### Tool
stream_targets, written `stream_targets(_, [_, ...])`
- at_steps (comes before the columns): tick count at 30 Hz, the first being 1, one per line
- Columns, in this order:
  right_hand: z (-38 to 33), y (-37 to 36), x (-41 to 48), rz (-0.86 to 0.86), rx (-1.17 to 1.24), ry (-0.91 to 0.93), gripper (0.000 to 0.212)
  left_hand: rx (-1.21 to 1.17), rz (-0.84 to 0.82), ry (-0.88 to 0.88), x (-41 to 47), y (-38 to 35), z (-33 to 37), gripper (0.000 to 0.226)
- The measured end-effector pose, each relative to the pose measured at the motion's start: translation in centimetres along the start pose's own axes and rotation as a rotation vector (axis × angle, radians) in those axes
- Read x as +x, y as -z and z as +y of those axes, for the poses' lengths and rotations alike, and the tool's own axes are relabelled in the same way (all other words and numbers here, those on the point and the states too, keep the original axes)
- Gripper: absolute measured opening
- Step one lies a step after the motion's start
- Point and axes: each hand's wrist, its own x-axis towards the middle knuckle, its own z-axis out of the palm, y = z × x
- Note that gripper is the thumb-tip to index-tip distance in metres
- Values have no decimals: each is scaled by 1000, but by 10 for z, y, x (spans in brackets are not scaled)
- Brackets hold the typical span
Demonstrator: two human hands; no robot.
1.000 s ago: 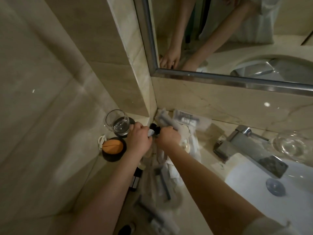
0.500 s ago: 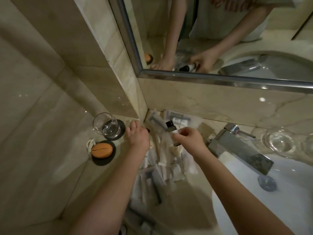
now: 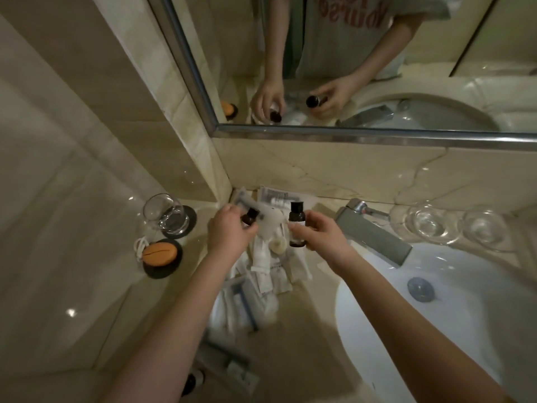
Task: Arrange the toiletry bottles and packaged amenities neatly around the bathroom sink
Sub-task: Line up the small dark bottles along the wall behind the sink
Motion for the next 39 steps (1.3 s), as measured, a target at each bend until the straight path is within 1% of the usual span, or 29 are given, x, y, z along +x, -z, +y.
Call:
stream_targets(3, [-4,21,-26,59,-12,56,15,-437,-76,56,-28,3,27,16])
stream_targets(5, [-7,39,-47,77,4,87,16,-603,-127,46,-42,-1,47,16])
stream_targets(7, [-8,60,-68,111,-29,132,17,-708,-178,14,-55,-8,68,21])
stream_targets(10, [-7,95,-99,177,-65,174,19,-825,-232,-66,-73,-21,103,15])
stream_targets(11, [-5,107,-108,212,-59,169,20,-849,-261,-95,-79,-25,116,13])
stream_targets(13, [0,133,-126,290,-50,145,16,-905,-337,-131,-91,-34,143,13])
stream_targets(15, [6,159,-142,367,-49,120,15,-970,-427,-140,-103,-44,170,20])
stream_targets(17, [12,186,-158,420,-40,107,20,-969,-495,-169,-114,-56,195,24])
stream_targets(19, [17,211,-172,459,-23,112,22,-935,-529,-213,-124,-67,221,17])
stream_targets(24, [26,279,-201,591,-134,111,20,-922,-532,-265,-145,-86,290,10])
stream_targets(26, [30,307,-209,641,-132,88,16,-911,-532,-266,-150,-97,315,10])
stream_targets(29, [35,348,-214,718,-171,79,15,-876,-530,-276,-153,-113,349,18])
stream_targets(34, [38,410,-211,806,-337,1,24,-778,-467,-323,-149,-141,404,29])
stream_targets(37, [39,441,-201,844,-450,-22,19,-721,-414,-328,-141,-158,436,32])
stream_targets(39, [42,460,-191,865,-527,-33,20,-685,-402,-340,-135,-169,457,30])
